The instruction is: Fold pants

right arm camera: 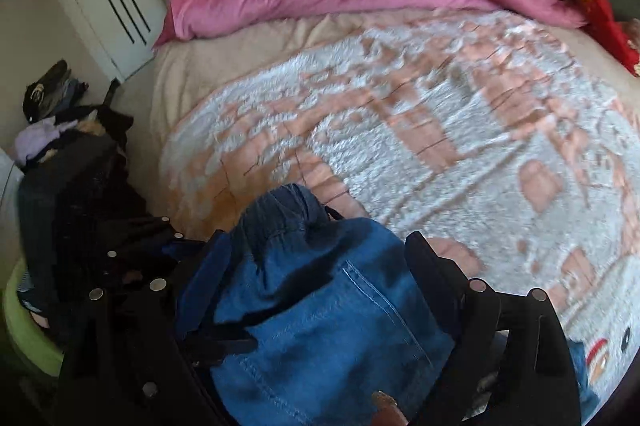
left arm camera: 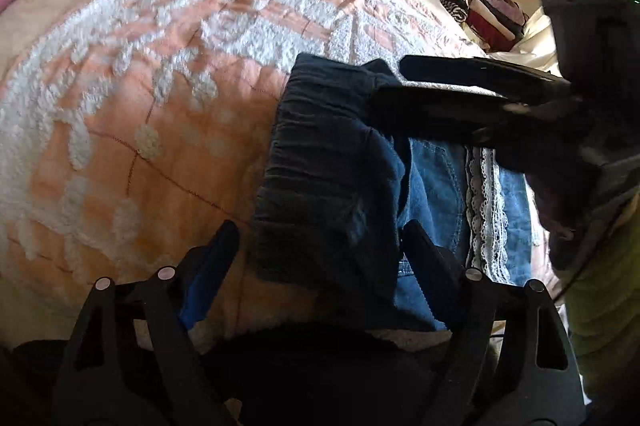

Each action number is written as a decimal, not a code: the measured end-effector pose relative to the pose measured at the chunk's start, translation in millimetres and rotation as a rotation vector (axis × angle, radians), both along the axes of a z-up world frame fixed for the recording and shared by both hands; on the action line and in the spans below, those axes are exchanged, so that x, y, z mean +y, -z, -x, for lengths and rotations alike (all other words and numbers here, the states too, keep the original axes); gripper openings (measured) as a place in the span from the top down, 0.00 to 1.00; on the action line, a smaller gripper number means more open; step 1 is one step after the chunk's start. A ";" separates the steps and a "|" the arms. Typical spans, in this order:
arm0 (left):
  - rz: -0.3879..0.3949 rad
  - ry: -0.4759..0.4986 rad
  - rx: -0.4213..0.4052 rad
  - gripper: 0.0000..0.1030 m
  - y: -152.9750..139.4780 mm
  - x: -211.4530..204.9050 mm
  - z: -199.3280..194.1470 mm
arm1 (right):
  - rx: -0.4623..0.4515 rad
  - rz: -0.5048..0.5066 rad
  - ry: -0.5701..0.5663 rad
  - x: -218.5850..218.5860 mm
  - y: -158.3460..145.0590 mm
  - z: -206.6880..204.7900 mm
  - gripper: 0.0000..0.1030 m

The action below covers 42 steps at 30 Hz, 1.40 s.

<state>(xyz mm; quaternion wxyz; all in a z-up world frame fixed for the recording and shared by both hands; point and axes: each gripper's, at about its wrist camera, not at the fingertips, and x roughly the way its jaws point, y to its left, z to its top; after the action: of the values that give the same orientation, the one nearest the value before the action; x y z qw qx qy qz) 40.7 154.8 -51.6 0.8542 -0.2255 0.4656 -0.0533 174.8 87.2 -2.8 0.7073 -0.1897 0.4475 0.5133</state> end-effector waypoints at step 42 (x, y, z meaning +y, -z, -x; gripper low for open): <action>0.196 0.531 -0.117 0.10 -22.5 -203.0 -14.0 | 0.206 -0.356 0.470 -289.6 15.8 -5.0 0.10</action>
<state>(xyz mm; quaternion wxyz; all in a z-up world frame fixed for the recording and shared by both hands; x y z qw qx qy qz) 54.7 -48.2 -29.1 0.8098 -0.1740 0.4510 -0.3326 179.9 -202.4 -18.5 0.7796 0.0990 0.4515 0.4225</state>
